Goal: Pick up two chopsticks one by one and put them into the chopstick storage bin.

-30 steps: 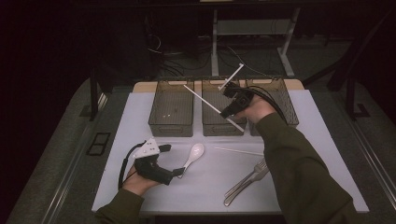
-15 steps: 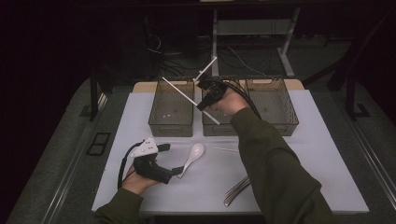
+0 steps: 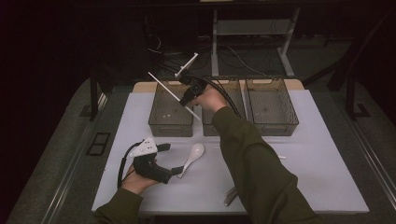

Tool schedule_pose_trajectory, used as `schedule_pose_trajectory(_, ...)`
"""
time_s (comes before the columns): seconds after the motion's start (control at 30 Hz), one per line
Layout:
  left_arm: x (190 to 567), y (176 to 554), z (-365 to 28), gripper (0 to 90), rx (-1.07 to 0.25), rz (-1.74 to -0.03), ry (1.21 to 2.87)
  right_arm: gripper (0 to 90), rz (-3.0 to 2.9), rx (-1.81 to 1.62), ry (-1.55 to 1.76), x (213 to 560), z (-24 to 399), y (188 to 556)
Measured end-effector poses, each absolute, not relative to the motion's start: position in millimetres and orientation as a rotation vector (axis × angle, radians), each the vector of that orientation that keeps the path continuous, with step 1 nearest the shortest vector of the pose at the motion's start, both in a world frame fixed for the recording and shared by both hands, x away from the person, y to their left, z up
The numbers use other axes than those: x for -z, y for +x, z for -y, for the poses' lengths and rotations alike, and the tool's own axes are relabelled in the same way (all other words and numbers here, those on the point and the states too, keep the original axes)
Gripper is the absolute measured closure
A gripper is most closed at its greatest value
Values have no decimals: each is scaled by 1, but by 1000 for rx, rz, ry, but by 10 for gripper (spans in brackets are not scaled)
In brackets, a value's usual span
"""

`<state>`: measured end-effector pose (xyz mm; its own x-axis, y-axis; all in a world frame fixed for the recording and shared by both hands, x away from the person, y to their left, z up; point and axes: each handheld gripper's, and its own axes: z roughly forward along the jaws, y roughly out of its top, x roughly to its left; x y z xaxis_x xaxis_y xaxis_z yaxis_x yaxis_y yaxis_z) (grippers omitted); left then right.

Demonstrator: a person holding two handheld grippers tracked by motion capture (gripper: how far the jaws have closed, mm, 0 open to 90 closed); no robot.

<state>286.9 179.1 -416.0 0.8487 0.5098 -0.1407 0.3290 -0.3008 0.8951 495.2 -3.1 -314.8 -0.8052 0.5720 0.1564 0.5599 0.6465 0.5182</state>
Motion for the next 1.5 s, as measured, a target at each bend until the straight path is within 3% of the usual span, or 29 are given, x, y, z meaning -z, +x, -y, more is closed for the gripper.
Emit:
schedule_pose_trajectory(0.8, 416, 287, -180, 0, -190, -611, 1919, 838, -2773, -854, 1140, 348, -34, 512)
schedule_pose_trajectory(1.5, 415, 285, -182, 0, -191, -615, 1919, 824, -2774, -709, 1216, 377, -38, 519)
